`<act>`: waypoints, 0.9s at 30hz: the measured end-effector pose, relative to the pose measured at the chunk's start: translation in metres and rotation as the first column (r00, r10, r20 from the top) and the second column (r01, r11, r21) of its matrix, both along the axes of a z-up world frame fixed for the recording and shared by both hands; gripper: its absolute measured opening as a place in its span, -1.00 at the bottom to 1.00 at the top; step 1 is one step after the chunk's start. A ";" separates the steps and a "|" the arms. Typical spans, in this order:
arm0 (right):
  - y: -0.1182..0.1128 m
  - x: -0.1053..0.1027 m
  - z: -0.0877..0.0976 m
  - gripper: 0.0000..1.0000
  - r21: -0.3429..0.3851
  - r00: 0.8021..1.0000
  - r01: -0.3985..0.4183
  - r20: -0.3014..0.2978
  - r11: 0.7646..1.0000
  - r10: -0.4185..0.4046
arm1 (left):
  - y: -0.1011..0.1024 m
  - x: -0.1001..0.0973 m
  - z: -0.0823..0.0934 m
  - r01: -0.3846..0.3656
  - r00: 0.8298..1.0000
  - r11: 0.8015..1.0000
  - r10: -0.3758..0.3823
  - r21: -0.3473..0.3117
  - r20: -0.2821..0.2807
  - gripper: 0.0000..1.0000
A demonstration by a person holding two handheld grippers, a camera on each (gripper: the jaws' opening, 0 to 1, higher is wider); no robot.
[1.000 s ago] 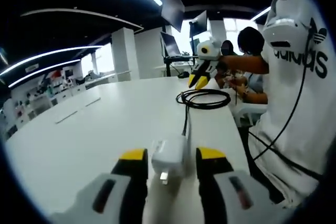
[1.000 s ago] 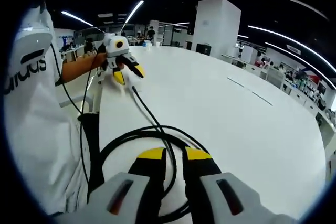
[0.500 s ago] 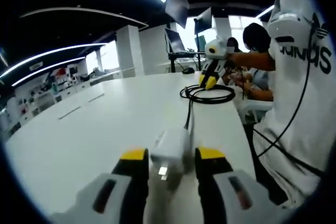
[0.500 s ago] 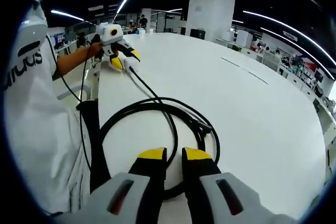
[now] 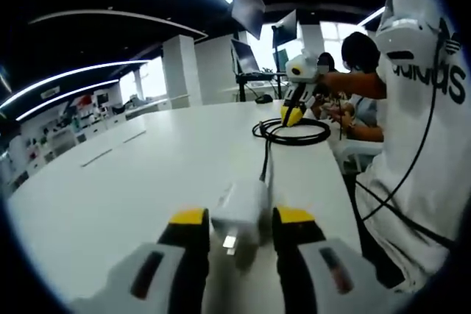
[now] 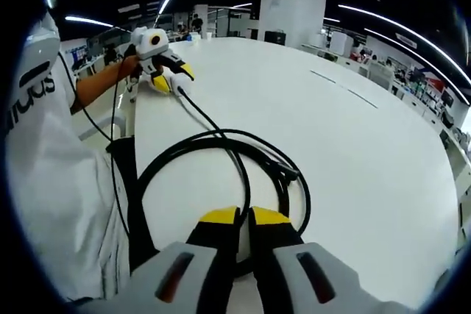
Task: Plug the desk Type‑C cable into the charger adapter.
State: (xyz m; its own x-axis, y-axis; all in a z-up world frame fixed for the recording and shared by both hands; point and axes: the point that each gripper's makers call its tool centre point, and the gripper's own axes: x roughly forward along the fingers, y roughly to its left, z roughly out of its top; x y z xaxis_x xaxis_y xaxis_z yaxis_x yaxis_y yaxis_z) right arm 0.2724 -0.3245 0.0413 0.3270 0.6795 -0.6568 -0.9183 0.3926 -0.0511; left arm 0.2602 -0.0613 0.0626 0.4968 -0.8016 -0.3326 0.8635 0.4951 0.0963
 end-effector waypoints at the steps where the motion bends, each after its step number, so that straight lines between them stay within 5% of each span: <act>1: 0.000 0.000 0.000 -0.93 -0.003 1.000 0.001 -0.001 1.000 -0.001 | -0.001 0.000 0.000 0.001 1.000 1.000 -0.001 -0.001 -0.001 -0.34; 27: -0.002 0.013 0.002 -0.95 -0.042 1.000 0.015 0.027 0.999 -0.014 | 0.001 -0.001 -0.004 0.001 1.000 1.000 -0.001 -0.006 -0.003 -0.47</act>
